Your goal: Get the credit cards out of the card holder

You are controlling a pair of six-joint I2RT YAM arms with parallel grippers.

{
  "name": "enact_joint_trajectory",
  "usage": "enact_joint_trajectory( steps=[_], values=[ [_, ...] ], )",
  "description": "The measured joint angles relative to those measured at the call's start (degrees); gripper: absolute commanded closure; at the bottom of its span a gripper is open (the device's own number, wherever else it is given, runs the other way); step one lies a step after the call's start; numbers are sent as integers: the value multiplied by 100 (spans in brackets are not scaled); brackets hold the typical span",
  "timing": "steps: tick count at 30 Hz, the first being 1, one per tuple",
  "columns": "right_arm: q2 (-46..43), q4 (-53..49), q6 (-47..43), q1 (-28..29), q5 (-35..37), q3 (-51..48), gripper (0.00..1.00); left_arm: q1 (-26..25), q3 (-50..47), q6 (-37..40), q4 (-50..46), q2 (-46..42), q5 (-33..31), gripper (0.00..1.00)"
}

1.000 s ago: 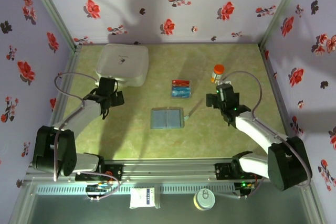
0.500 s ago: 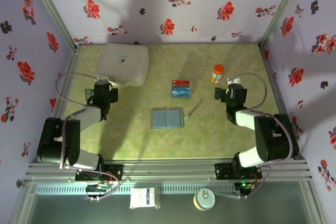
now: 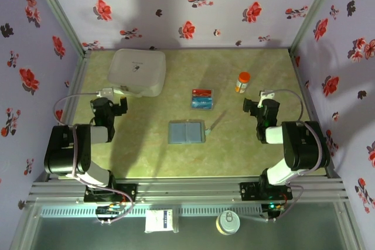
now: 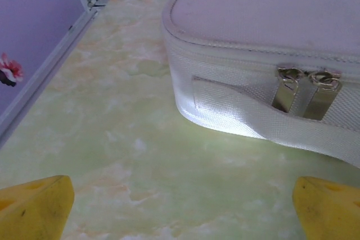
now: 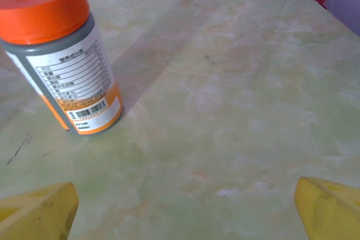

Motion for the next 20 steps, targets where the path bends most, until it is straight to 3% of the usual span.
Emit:
enact_joint_trajectory(
  steps=[7, 20],
  values=[
    [0, 0, 72, -9, 24, 11, 1, 7, -39, 2, 173, 7, 337, 0],
    [0, 0, 74, -11, 24, 48, 1, 7, -39, 2, 249, 7, 391, 0]
  ],
)
